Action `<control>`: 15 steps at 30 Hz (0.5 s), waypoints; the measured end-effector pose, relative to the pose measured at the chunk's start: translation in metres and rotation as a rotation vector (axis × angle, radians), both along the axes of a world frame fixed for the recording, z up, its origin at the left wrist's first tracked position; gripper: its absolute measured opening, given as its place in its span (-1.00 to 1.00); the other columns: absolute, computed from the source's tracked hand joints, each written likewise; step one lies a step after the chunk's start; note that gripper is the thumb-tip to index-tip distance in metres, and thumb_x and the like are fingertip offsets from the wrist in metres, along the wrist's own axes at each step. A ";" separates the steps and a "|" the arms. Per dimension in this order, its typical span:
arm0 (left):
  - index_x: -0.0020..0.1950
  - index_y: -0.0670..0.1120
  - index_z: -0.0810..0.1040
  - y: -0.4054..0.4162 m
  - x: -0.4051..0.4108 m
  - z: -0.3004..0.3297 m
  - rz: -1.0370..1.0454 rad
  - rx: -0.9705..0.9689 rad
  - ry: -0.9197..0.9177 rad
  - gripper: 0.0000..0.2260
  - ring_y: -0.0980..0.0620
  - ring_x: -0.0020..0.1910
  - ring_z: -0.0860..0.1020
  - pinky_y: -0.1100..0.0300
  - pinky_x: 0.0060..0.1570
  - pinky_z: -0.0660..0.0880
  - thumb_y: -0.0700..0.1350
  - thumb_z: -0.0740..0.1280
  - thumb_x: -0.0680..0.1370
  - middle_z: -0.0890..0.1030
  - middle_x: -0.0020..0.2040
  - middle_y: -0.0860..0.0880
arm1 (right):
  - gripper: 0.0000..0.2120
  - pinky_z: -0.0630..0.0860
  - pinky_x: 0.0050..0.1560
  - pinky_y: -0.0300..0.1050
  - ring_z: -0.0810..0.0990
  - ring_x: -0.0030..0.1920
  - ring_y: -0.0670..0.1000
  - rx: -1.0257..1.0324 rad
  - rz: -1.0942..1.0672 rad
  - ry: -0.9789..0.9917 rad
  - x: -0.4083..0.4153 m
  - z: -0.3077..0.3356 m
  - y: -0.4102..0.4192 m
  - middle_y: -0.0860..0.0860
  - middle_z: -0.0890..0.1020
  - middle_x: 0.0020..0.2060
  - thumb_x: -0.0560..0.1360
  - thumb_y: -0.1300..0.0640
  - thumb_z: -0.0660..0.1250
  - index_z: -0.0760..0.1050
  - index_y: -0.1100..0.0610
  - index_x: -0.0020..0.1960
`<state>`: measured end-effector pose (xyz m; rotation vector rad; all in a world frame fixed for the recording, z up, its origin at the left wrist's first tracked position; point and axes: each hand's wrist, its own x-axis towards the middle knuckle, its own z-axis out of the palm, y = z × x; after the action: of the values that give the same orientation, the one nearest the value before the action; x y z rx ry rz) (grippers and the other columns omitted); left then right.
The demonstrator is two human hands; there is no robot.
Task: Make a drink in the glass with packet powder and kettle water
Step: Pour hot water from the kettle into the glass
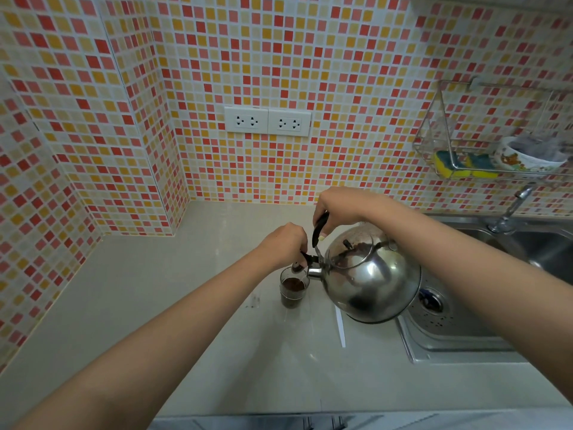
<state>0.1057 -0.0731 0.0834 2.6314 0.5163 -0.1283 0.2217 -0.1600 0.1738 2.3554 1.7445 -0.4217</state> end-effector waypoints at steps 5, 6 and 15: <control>0.10 -0.20 0.68 0.005 -0.004 0.000 0.032 -0.085 -0.075 -0.71 -0.08 -0.03 0.61 0.21 -0.15 0.44 -0.15 0.52 0.41 0.68 0.02 -0.12 | -0.78 0.55 -0.13 -0.06 0.63 -0.16 -0.01 0.072 -0.032 0.082 0.011 -0.002 -0.015 -0.05 0.71 -0.14 0.39 0.07 0.48 0.67 0.05 0.03; 0.10 -0.20 0.68 0.006 -0.004 0.000 0.038 -0.098 -0.088 -0.71 -0.07 -0.04 0.61 0.21 -0.16 0.42 -0.15 0.52 0.41 0.68 0.02 -0.13 | -0.78 0.54 -0.13 -0.08 0.62 -0.16 -0.02 0.088 -0.042 0.105 0.014 -0.001 -0.018 -0.04 0.71 -0.14 0.39 0.08 0.49 0.67 0.06 0.04; 0.11 -0.19 0.68 0.017 0.023 0.012 0.107 -0.204 -0.232 -0.70 -0.01 -0.10 0.58 0.17 -0.03 0.52 -0.17 0.52 0.40 0.69 0.01 -0.13 | -0.80 0.55 -0.17 -0.11 0.61 -0.19 -0.02 0.190 -0.152 0.097 0.050 0.018 -0.040 -0.02 0.68 -0.16 0.40 0.11 0.48 0.65 0.10 0.02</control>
<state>0.1283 -0.0560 0.0958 2.3745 0.5321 0.1490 0.2713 -0.2001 0.1921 2.6543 1.7220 -0.4158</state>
